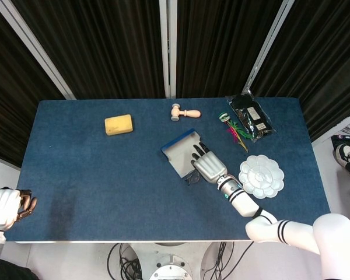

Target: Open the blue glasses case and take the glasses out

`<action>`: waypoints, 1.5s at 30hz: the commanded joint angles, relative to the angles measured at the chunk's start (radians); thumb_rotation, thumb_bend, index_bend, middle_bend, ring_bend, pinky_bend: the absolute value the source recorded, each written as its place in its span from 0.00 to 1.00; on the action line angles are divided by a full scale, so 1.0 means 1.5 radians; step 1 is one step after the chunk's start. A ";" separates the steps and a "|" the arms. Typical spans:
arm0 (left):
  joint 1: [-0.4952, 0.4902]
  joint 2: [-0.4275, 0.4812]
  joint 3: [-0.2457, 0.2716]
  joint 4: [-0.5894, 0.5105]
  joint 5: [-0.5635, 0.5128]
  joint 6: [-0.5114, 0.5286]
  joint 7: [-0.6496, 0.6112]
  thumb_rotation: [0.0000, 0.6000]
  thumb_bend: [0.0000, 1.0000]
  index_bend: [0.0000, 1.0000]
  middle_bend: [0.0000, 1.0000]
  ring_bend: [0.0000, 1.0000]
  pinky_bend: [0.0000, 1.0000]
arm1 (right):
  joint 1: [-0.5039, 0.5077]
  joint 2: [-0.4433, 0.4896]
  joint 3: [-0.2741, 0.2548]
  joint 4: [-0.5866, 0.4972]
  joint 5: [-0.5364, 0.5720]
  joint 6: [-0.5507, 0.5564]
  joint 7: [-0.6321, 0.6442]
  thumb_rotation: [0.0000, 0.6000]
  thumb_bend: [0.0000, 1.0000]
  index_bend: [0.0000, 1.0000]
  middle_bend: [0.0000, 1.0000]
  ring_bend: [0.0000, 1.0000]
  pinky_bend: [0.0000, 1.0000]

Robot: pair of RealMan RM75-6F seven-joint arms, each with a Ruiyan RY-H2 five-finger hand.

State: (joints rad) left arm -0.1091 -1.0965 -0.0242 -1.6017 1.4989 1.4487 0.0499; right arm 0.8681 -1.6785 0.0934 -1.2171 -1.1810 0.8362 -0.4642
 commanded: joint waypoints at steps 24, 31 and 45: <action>0.000 0.000 0.000 0.000 0.000 0.000 0.001 1.00 0.39 0.84 0.99 0.84 0.66 | 0.009 0.082 0.002 -0.128 -0.086 0.009 0.023 1.00 0.45 0.71 0.33 0.00 0.00; 0.001 -0.001 0.000 -0.001 0.000 0.001 0.002 1.00 0.39 0.84 0.99 0.84 0.66 | 0.054 0.062 0.013 -0.155 -0.105 -0.037 0.018 1.00 0.46 0.70 0.33 0.00 0.00; 0.000 0.001 0.001 0.001 0.000 -0.001 -0.003 1.00 0.39 0.84 0.99 0.84 0.66 | 0.141 -0.055 0.059 -0.082 -0.011 -0.101 -0.068 1.00 0.36 0.19 0.21 0.00 0.00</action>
State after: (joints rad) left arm -0.1085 -1.0956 -0.0232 -1.6003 1.4988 1.4475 0.0447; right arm 1.0640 -1.7419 0.1708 -1.3524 -1.2246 0.6931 -0.5426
